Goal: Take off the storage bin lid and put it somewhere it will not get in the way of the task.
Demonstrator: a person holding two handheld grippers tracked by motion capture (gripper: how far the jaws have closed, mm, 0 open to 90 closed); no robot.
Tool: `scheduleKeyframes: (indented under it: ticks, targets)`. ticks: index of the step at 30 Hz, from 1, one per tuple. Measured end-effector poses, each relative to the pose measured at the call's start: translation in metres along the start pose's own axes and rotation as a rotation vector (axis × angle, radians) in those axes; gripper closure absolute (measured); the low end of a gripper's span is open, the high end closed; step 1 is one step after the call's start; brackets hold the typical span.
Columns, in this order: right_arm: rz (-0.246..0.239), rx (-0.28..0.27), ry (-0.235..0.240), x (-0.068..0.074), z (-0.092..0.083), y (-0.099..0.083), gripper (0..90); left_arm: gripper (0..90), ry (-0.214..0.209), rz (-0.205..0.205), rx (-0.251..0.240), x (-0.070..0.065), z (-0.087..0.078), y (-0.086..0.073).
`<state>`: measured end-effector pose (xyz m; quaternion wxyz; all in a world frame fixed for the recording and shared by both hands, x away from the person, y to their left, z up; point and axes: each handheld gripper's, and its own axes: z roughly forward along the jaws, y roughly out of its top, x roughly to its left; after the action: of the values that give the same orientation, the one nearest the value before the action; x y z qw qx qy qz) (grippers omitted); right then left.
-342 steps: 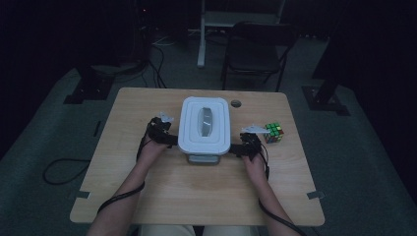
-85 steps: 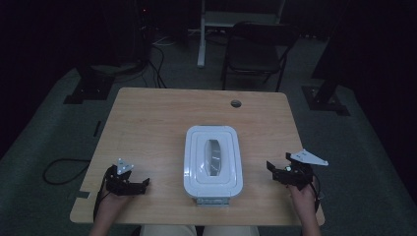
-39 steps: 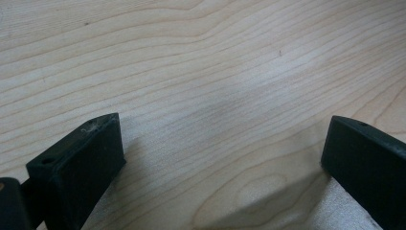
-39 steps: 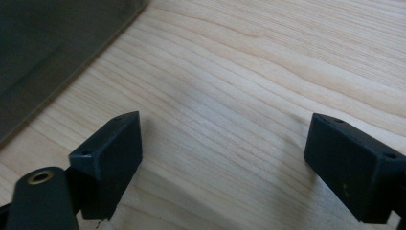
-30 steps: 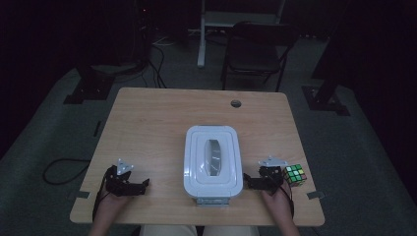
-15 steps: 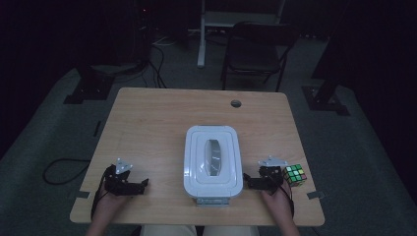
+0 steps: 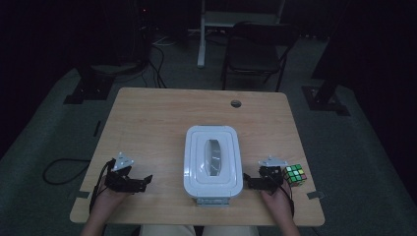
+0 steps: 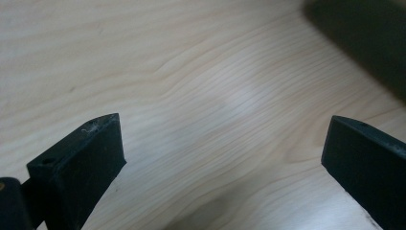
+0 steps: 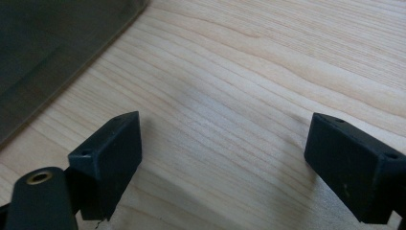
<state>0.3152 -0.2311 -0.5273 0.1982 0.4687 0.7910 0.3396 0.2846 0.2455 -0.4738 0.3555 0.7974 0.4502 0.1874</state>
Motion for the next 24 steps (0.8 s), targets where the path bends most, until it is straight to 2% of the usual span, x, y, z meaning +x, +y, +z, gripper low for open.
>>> scheduleKeyframes:
  ticks: [5,11,17,18,24]
  targets:
    - [0.0,0.0,0.0,0.0,0.0,0.0,12.6,1.6,-0.066,0.056,-0.035,-0.016,-0.013,0.02]
    - [0.0,0.0,0.0,0.0,0.0,0.0,12.6,1.6,-0.106,0.111,-0.074,-0.033,-0.025,0.043]
    - [0.0,0.0,0.0,0.0,0.0,0.0,12.6,1.6,-0.138,0.138,-0.1,-0.041,-0.027,0.056]
    - [0.0,0.0,0.0,0.0,0.0,0.0,12.6,1.5,-0.156,0.156,-0.108,-0.047,-0.027,0.062]
    - [0.0,0.001,0.0,0.0,0.0,0.0,12.6,1.6,-0.214,0.181,-0.13,-0.06,-0.026,0.075]
